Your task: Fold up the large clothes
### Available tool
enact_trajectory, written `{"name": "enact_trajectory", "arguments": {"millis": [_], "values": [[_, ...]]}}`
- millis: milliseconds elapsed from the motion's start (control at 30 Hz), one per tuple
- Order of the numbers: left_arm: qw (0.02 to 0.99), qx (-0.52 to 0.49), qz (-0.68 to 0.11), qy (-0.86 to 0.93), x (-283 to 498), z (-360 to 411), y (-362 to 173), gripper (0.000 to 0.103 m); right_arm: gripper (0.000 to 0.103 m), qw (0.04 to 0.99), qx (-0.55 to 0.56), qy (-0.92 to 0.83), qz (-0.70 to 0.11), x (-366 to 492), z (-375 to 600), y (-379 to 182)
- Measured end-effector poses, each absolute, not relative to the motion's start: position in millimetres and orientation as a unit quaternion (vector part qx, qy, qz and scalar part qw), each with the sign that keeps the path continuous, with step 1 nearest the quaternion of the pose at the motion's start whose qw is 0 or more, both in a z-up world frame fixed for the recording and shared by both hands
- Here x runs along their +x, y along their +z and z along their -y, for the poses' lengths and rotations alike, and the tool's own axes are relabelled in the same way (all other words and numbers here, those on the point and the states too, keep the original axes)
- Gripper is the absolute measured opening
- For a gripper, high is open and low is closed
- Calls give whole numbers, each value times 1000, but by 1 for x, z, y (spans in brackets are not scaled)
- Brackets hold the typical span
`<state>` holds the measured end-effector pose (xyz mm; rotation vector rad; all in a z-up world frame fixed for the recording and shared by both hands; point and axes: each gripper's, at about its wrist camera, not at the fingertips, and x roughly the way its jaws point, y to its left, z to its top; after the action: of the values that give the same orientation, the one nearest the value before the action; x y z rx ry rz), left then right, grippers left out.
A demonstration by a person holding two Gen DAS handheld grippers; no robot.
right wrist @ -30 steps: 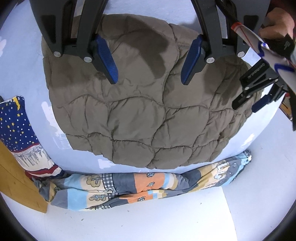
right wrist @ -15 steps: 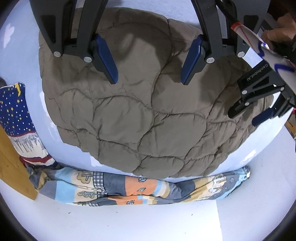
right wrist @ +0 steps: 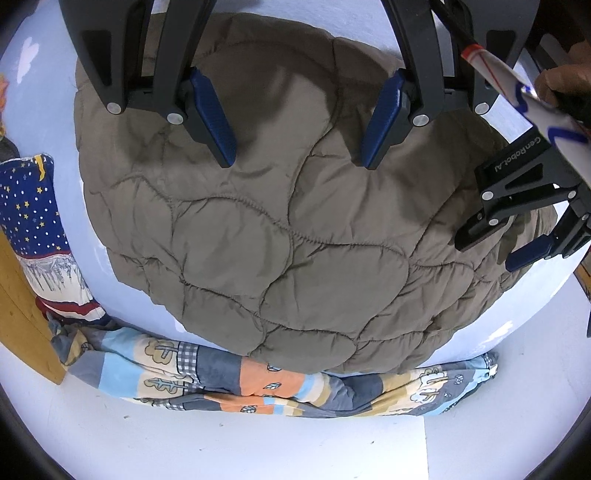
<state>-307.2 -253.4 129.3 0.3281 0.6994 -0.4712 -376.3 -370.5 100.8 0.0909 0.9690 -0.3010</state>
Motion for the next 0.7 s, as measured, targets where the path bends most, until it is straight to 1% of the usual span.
{"name": "enact_trajectory", "arguments": {"millis": [300, 533, 700], "values": [[906, 144, -342, -205, -298, 233, 133, 73, 75, 870, 80, -185, -450, -402, 403, 109], [894, 117, -383, -201, -287, 226, 120, 73, 76, 848, 152, -199, -466, -419, 438, 87], [892, 127, -385, -201, -287, 228, 113, 75, 80, 842, 140, -205, -478, -414, 432, 73]]}}
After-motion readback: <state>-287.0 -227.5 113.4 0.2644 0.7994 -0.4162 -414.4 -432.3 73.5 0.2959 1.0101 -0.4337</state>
